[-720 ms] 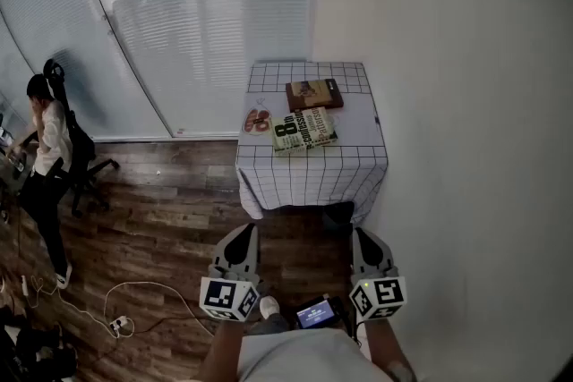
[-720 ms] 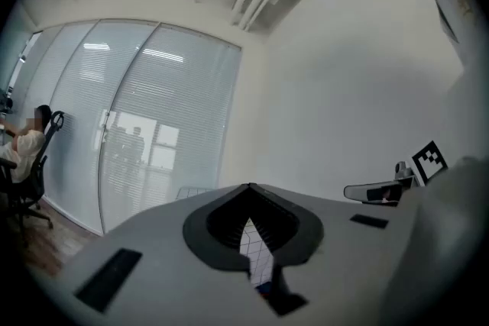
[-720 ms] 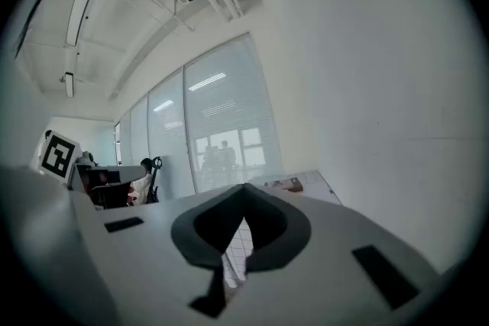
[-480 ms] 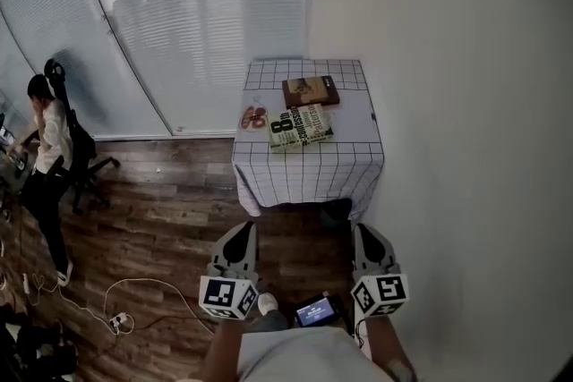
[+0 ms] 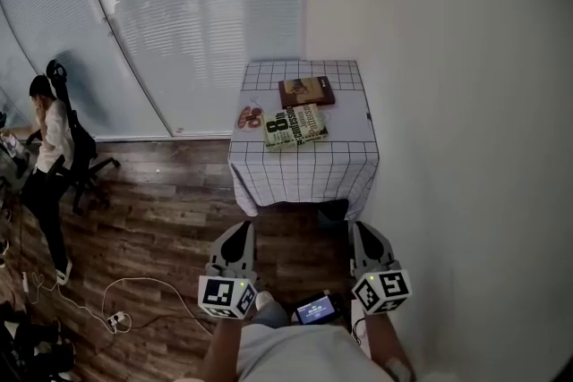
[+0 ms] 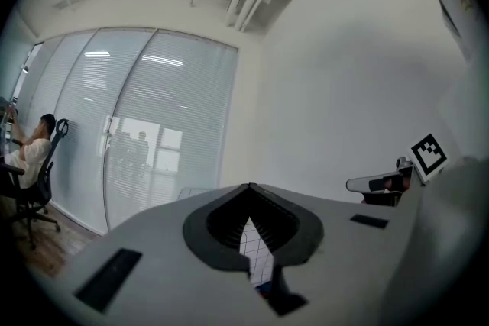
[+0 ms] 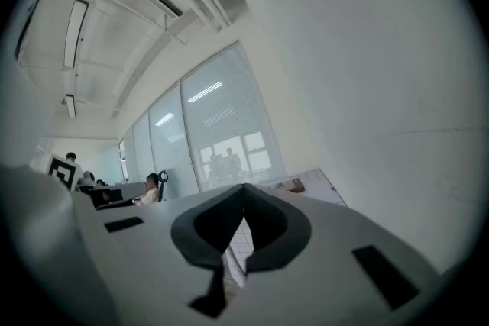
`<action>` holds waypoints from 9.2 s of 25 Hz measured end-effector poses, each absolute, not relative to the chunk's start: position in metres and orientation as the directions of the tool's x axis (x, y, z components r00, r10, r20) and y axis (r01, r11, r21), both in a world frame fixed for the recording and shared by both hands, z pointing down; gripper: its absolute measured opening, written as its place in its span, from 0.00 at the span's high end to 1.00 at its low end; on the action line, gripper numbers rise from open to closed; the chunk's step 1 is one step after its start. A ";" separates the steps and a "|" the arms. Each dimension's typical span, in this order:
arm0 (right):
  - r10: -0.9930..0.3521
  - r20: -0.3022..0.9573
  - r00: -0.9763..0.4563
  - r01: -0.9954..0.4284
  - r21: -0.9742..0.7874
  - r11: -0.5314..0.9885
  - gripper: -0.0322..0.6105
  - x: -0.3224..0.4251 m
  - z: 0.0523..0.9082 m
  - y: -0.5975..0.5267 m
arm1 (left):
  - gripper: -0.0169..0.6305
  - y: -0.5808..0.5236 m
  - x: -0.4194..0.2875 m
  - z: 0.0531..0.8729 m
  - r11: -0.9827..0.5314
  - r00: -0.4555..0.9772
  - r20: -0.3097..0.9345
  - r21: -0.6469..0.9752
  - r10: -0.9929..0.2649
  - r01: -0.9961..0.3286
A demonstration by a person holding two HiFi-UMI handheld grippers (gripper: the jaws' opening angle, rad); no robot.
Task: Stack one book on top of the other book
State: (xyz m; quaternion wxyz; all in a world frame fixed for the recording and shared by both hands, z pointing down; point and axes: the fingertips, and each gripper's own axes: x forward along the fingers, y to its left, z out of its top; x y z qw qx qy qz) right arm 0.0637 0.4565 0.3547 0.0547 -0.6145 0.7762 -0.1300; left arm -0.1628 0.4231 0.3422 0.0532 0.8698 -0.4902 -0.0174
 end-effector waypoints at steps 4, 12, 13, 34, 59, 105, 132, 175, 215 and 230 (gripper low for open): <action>-0.965 0.034 -0.259 -0.915 -0.328 0.234 0.94 0.067 0.348 0.455 | 0.96 0.418 -0.159 0.341 -0.506 0.512 0.024 0.120 -0.859 -0.854; -0.969 0.085 -0.233 -0.947 -0.248 0.206 0.94 0.074 0.361 0.431 | 0.96 0.393 -0.144 0.343 -0.526 0.531 0.023 0.110 -0.847 -0.843; -0.969 0.088 -0.230 -0.949 -0.243 0.203 0.94 0.075 0.362 0.427 | 0.96 0.388 -0.143 0.345 -0.528 0.534 0.026 0.109 -0.845 -0.842; -0.970 0.161 -0.184 -0.969 -0.197 0.152 0.94 0.083 0.377 0.262 | 0.96 0.199 -0.140 0.360 -0.534 0.545 0.041 0.152 -0.837 -0.832; -0.956 0.231 -0.184 -0.977 -0.147 0.152 0.94 0.091 0.407 0.115 | 0.96 0.067 -0.147 0.388 -0.493 0.507 0.109 0.133 -0.855 -0.860; -0.857 0.433 -0.280 -0.960 -0.130 0.247 0.94 0.109 0.519 0.000 | 0.96 -0.014 -0.126 0.517 -0.415 0.452 0.344 0.180 -0.823 -0.892; -0.775 0.551 -0.311 -0.950 -0.158 0.269 0.94 0.125 0.596 -0.025 | 0.96 -0.016 -0.126 0.599 -0.314 0.380 0.499 0.216 -0.779 -0.925; -0.682 0.575 -0.452 -0.886 -0.381 0.266 0.62 0.102 0.634 -0.043 | 0.73 -0.024 -0.106 0.638 -0.204 0.436 0.575 0.423 -0.692 -0.883; -0.798 0.430 -0.422 -0.895 -0.339 0.290 0.66 0.098 0.501 -0.033 | 0.73 -0.030 -0.113 0.511 -0.267 0.413 0.447 0.354 -0.793 -0.896; -0.819 0.373 -0.435 -0.885 -0.346 0.312 0.66 0.117 0.463 -0.050 | 0.73 -0.050 -0.094 0.466 -0.279 0.396 0.392 0.323 -0.830 -0.904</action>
